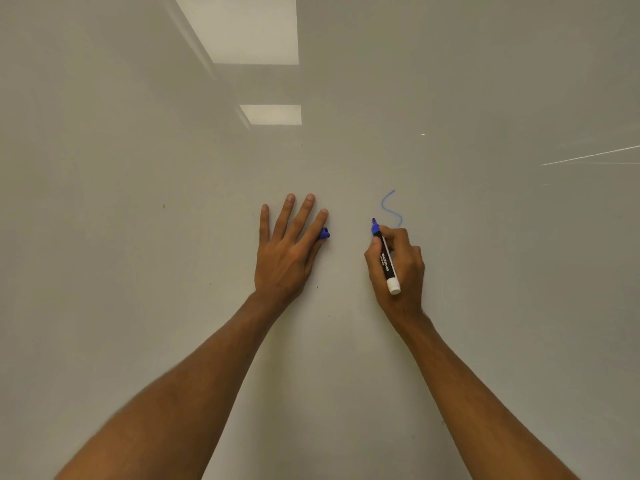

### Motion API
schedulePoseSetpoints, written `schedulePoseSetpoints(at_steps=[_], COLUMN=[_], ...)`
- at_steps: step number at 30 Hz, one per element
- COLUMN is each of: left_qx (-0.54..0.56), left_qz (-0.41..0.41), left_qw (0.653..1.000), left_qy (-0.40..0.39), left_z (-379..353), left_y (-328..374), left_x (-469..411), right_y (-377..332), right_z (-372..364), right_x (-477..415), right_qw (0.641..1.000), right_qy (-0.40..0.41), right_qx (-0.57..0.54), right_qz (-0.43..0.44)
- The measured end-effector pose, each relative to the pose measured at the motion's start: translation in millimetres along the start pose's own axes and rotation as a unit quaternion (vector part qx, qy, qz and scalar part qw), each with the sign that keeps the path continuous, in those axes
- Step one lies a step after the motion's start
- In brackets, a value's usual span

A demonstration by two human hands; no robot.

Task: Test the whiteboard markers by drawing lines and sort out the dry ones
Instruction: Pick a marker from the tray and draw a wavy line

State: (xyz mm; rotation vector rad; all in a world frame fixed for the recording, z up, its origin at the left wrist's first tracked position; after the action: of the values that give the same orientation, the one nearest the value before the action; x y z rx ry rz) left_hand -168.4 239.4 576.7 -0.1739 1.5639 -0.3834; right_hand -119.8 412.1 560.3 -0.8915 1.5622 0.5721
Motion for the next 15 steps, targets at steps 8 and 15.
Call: schedulePoseSetpoints(at_steps=[8, 15], left_qx=[0.000, 0.000], left_qz=[0.002, 0.019], left_qw=[1.000, 1.000], left_qy=[0.004, -0.017], left_z=[-1, -3], left_y=[1, 0], left_x=[3, 4], right_y=[-2, 1], right_z=[1, 6], right_x=[35, 70], right_qw=[0.997, 0.997], right_qy=[-0.059, -0.068], right_qx=[0.038, 0.031], right_qz=[0.041, -0.024])
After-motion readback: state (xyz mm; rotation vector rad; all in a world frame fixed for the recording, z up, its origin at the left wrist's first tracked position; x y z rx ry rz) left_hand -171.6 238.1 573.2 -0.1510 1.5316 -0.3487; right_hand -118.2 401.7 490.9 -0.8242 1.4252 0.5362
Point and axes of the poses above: each hand's wrist, its own x-axis away from the middle knuckle, its own z-axis out of the back of the hand, y = z × x, the point moved 8 cm from there along -x, towards the middle knuckle, and after that the axes turned 13 degrees about -x, right-handed, at the moved point
